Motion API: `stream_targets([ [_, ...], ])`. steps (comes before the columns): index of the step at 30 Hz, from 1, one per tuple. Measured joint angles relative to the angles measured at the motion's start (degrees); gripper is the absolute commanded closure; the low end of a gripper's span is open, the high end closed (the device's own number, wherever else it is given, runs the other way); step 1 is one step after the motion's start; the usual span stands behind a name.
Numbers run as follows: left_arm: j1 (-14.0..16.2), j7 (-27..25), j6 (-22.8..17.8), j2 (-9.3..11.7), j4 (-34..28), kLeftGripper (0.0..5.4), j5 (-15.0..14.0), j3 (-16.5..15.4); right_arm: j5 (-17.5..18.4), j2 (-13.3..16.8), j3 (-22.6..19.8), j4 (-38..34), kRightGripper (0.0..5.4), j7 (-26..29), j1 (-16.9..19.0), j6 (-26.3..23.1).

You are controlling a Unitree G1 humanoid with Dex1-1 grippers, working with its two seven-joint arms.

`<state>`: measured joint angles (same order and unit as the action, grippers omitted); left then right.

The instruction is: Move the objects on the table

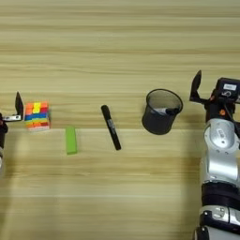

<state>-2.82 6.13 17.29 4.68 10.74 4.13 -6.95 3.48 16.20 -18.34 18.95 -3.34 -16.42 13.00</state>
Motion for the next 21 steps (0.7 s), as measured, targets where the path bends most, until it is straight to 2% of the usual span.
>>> stream_targets([
  [12,0.00,0.00,-0.01,-0.01,0.00,0.00,0.01,0.03,0.19,0.09,0.17,1.05,0.01,0.15,-0.03,0.00],
  [14,0.00,0.00,-0.03,-0.01,0.00,0.00,0.01,0.03,1.70,-0.08,0.17,0.32,0.01,1.57,-0.01,0.03],
  [16,0.00,0.00,-0.04,-0.02,-0.01,0.00,0.02,0.05,3.03,-0.56,0.66,-2.69,0.01,3.20,0.33,0.16],
  [21,0.01,-0.01,-0.09,0.00,-0.07,0.00,0.01,0.03,4.84,-2.39,4.78,-16.17,0.01,6.82,3.87,-1.61],
])
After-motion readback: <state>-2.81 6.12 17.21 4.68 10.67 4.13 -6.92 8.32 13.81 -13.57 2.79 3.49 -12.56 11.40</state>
